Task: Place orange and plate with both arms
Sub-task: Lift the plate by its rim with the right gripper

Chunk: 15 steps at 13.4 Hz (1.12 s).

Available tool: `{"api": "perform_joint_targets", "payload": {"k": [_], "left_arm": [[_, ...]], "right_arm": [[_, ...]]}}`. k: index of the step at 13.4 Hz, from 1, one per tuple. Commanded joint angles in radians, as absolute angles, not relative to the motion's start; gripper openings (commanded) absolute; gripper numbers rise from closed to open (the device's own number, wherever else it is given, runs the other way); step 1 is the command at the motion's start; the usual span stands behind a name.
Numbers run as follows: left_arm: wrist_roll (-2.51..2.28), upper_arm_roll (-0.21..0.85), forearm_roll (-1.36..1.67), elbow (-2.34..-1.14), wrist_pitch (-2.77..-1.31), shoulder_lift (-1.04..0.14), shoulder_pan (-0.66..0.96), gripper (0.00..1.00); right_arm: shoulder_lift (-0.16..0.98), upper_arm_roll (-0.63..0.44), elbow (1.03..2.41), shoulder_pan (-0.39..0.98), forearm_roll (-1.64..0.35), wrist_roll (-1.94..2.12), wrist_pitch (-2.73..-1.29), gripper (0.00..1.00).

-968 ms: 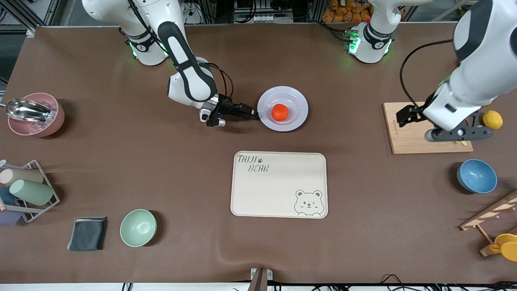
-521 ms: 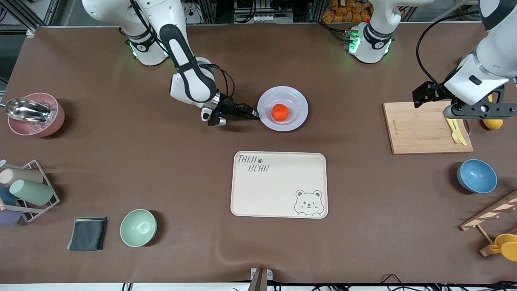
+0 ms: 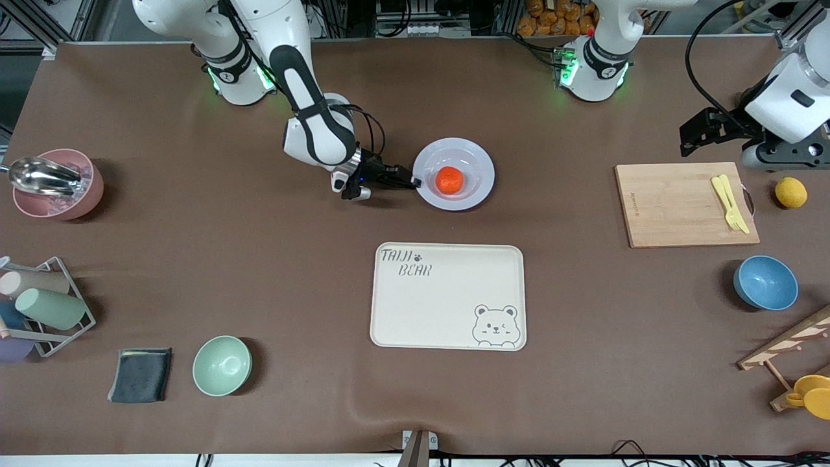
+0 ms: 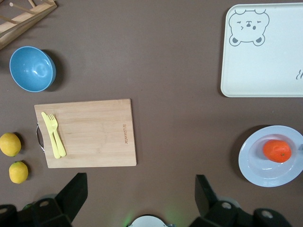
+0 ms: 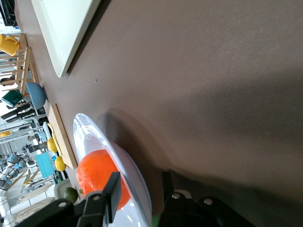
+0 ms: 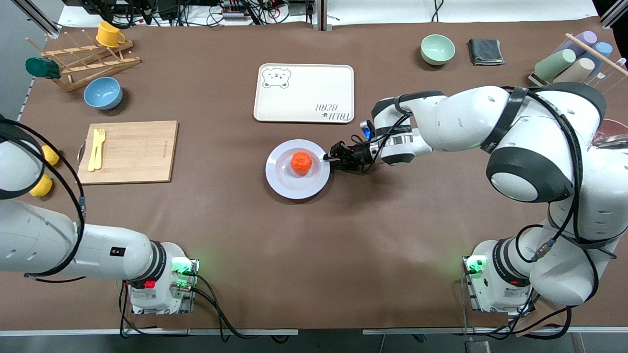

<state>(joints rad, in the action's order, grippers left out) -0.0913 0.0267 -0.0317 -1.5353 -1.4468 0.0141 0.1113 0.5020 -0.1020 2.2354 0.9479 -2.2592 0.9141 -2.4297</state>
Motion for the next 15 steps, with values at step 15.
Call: {"api": "perform_joint_targets", "payload": {"k": [15], "left_arm": [[-0.035, 0.017, 0.034, -1.526, -1.505, 0.005, 0.109, 1.0]], "right_arm": [[0.378, -0.12, 2.224, 0.97, -2.548, 0.937, -2.439, 0.0]]}}
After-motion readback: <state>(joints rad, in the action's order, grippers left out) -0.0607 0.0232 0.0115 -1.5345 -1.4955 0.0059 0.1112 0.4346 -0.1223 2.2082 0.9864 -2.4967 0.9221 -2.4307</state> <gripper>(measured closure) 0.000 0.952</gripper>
